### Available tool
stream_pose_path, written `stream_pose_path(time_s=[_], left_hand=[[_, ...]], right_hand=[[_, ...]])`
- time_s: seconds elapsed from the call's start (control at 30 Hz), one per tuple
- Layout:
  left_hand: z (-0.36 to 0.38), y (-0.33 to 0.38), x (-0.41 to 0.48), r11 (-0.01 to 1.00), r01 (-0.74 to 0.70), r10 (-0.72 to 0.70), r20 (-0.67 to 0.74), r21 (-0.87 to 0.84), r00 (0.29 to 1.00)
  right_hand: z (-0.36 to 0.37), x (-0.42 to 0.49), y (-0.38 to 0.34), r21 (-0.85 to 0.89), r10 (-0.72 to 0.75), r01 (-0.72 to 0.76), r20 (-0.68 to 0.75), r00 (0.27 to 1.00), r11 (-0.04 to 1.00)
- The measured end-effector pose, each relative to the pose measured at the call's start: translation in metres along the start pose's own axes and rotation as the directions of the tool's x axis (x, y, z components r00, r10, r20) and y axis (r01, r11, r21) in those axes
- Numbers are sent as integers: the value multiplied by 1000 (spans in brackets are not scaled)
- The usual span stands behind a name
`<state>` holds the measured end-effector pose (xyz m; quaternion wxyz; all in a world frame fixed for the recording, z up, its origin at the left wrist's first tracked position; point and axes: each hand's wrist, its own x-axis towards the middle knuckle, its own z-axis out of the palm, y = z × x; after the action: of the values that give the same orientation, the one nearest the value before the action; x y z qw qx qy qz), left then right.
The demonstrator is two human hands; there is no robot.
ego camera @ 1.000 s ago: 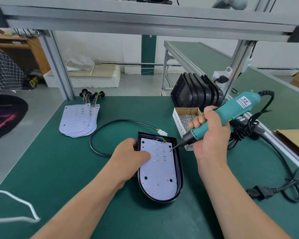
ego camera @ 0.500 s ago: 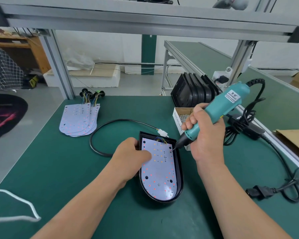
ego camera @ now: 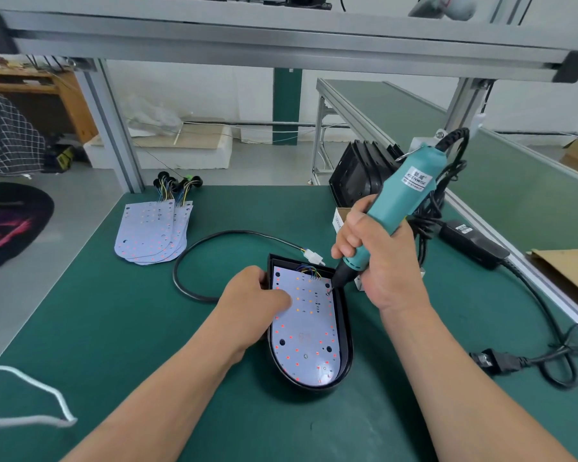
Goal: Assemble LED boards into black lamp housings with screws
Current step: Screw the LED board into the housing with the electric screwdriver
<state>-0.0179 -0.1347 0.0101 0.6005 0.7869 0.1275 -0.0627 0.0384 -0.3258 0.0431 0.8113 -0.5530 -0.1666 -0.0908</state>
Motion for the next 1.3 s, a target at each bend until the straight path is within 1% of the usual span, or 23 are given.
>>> stream_pose_path(time_s=[0.07, 0.17, 0.23, 0.3, 0.37, 0.43, 0.47, 0.5, 0.53, 0.6, 0.63, 0.7, 0.77, 0.83, 0.93, 1.0, 1.07, 1.17, 1.3], left_hand=[[0, 1, -1, 1000, 4, -4, 4, -2, 1000], [-1, 3, -3, 1000, 5, -5, 9, 2, 1000], [-1, 4, -3, 1000, 8, -8, 12, 1, 1000], [-2, 4, -4, 1000, 14, -14, 12, -3, 1000], [-4, 3, -6, 1000, 19, -20, 32, 2, 999], [-7, 3, -6, 1000, 20, -19, 77, -16, 997], [-9, 4, -6, 1000, 12, -11, 75, -16, 997], [-12, 5, -5, 1000, -4, 4, 38, -12, 999], [-17, 5, -4, 999, -26, 26, -36, -19, 999], [-29, 8, -3, 988, -113, 92, -188, -106, 978], [-35, 10, -4, 974, -174, 136, -233, -147, 963], [-41, 14, -7, 939, -274, 216, -262, -209, 941], [-40, 19, -13, 905, -331, 273, -234, -267, 933], [-36, 21, -20, 880, -354, 323, -147, -318, 935], [-32, 22, -27, 838, -351, 380, -15, -417, 925], [-30, 23, -30, 811, -342, 394, 11, -474, 919], [-28, 23, -33, 809, -334, 394, 25, -484, 919], [-27, 22, -34, 827, -338, 396, 39, -449, 917], [-26, 22, -36, 836, -357, 424, 75, -417, 903]], right_hand=[[0, -2, -2, 3, -2, 2, 14, 1000, 1000], [4, -4, -6, 15, -42, 42, 4, 999, 999], [5, -4, -12, 69, -106, 107, -16, 994, 992], [6, -4, -17, 164, -158, 162, -35, 987, 973], [4, -5, -21, 263, -148, 164, -80, 986, 951], [1, -7, -21, 339, -95, 136, -134, 986, 931], [0, -9, -21, 379, -64, 120, -159, 985, 918], [-2, -9, -20, 419, -32, 107, -182, 983, 902], [-4, -9, -20, 459, -2, 97, -203, 979, 883], [-6, -9, -20, 533, 45, 91, -237, 970, 841], [-6, -8, -20, 565, 64, 91, -249, 966, 820], [-5, -8, -21, 607, 92, 96, -271, 958, 789], [-4, -9, -22, 626, 103, 99, -278, 955, 773], [0, -11, -24, 638, 98, 99, -267, 959, 764], [9, -15, -28, 659, 75, 99, -231, 970, 746], [16, -17, -31, 670, 66, 93, -207, 976, 737], [22, -20, -34, 684, 63, 78, -180, 982, 725], [29, -24, -37, 693, 51, 71, -155, 987, 718], [31, -25, -39, 694, 43, 76, -153, 987, 715]])
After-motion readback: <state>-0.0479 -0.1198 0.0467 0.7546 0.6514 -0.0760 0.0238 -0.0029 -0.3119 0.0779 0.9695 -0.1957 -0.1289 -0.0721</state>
